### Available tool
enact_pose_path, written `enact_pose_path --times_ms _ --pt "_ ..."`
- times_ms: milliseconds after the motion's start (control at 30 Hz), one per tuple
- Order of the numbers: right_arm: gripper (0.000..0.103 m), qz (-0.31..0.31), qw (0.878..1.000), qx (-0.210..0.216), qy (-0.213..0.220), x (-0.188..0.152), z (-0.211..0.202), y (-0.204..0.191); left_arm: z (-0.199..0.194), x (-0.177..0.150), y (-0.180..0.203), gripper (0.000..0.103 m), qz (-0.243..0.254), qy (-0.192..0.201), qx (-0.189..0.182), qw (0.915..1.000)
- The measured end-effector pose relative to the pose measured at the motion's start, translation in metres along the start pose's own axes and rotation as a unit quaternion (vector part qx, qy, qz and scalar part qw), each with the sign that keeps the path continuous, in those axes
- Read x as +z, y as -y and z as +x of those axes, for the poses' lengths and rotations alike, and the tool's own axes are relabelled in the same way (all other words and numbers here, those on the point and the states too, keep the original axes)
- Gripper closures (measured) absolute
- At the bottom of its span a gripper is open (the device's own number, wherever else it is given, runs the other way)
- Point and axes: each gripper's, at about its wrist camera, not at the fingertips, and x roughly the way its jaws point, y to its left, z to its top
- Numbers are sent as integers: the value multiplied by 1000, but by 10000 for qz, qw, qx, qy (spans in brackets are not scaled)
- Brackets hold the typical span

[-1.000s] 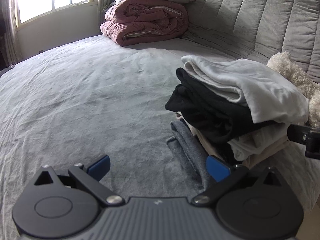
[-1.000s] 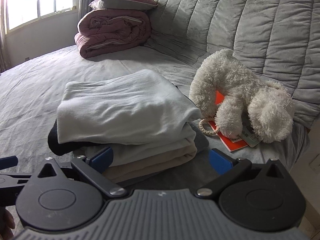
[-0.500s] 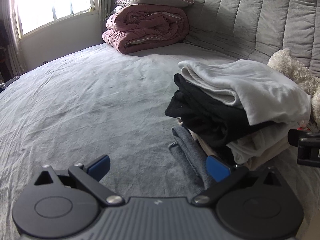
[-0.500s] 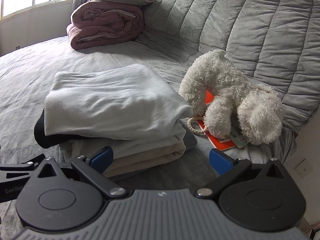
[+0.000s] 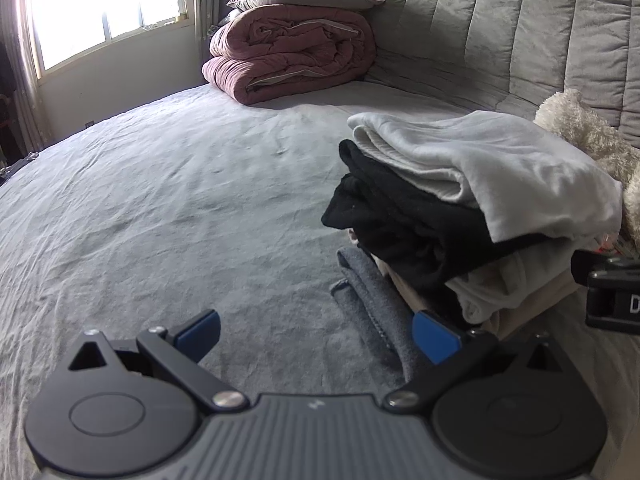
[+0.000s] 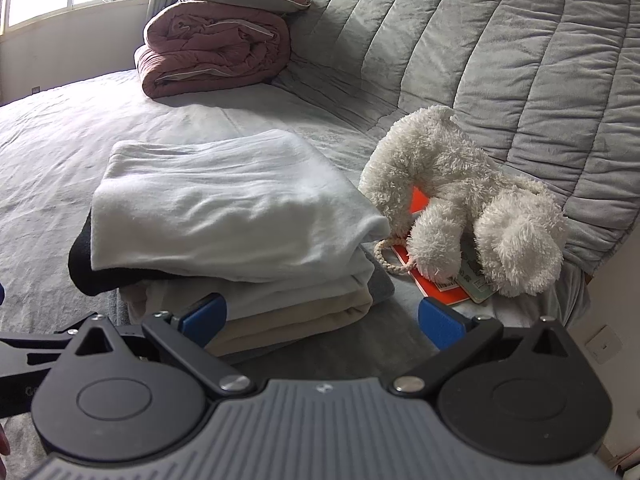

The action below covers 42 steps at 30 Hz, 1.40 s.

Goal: Fold clothes

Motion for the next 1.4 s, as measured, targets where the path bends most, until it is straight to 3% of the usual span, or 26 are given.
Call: enact_pose_path --times_ms 1400 --pt "0 -3 9999 146 21 -1 -3 -1 -7 -1 18 1 329 141 -52 9993"
